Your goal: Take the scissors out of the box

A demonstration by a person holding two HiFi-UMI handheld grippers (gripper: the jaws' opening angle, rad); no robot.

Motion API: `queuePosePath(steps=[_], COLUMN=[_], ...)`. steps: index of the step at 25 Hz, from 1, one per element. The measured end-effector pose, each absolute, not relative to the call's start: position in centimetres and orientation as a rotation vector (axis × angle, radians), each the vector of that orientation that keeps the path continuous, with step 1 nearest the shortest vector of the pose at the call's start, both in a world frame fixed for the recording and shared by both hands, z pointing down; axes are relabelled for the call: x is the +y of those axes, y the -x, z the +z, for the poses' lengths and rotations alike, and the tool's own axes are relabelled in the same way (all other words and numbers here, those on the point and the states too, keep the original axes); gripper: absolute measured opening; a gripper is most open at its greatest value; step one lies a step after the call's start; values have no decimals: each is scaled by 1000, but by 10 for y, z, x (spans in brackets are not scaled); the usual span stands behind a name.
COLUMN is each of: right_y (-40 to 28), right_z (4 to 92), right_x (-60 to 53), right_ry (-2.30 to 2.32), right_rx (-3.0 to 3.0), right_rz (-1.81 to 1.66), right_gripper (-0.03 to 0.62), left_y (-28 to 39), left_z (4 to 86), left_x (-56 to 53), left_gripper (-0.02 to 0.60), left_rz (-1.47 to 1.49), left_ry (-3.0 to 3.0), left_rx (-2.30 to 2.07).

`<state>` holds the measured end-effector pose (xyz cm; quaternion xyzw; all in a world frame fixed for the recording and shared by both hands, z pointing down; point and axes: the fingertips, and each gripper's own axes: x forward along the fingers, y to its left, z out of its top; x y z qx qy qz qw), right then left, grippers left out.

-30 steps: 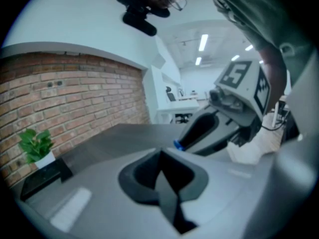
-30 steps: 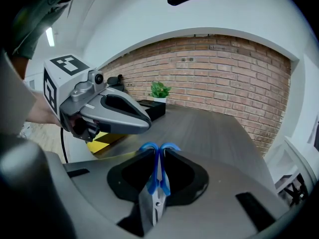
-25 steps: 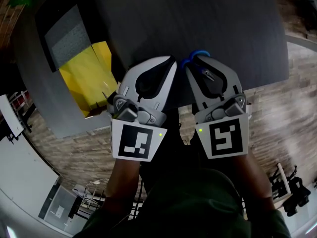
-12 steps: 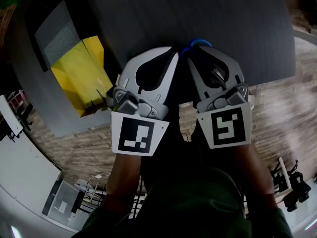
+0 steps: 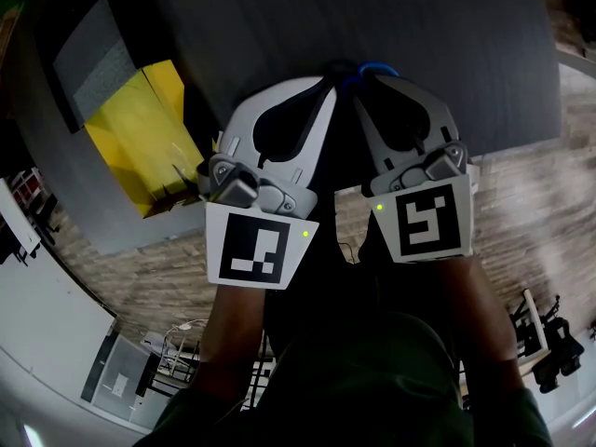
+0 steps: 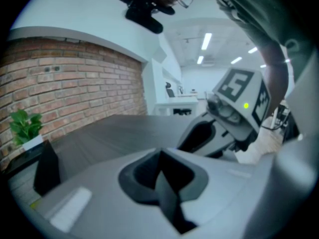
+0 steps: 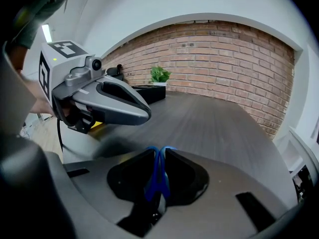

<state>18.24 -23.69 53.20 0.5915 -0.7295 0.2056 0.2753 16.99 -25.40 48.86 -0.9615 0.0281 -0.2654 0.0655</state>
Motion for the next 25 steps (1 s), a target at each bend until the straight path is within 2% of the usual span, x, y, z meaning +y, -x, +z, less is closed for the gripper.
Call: queuePosePath(steps=[13,25], right_y=[-177,-173], right_z=[543,487], right_x=[-233,-241], right_ry=[-1508,-1511], right_rx=[-1950,-1988], right_rz=[510,415], right_gripper=[71,77], left_y=[-173,-164], left_z=[480,425], left_x=[-252,-259], left_gripper=[0,0], left_rz=[-803,-747], left_ry=[2894,2857], left_rx=[70,123])
